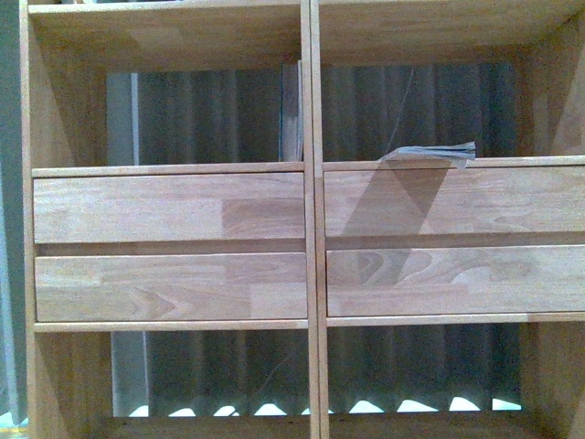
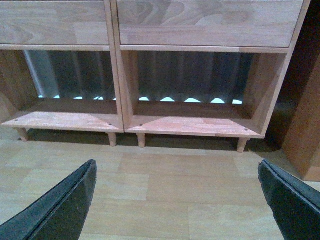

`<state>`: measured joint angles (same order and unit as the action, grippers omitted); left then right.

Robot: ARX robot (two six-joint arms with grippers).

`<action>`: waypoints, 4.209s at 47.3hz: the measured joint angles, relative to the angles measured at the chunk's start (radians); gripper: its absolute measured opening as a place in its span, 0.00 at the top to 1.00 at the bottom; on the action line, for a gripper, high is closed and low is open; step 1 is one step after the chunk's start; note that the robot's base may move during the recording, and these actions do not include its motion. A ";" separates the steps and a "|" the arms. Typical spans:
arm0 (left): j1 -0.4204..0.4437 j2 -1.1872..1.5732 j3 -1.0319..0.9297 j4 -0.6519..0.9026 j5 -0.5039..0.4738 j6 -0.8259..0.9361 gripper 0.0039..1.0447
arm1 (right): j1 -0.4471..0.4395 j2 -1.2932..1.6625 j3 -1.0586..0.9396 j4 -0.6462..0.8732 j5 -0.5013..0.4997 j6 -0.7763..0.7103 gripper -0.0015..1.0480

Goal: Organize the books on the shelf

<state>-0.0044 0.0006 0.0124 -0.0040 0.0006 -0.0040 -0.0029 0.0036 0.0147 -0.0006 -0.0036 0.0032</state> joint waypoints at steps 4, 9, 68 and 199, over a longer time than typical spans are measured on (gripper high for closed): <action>0.000 0.000 0.000 0.000 0.000 0.000 0.07 | 0.000 0.000 0.000 0.000 0.000 0.000 0.07; 0.000 0.000 0.000 0.000 -0.001 0.000 0.07 | 0.000 0.000 0.000 0.000 0.000 0.000 0.07; 0.000 0.000 0.000 0.000 0.000 0.000 0.07 | 0.001 0.001 0.000 0.000 0.001 0.000 0.07; 0.000 0.000 0.000 0.000 0.000 0.000 0.07 | -0.097 1.474 0.934 0.081 -0.285 1.455 0.07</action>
<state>-0.0044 0.0006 0.0124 -0.0040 0.0002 -0.0040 -0.1001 1.4780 0.9489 0.0803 -0.2890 1.4578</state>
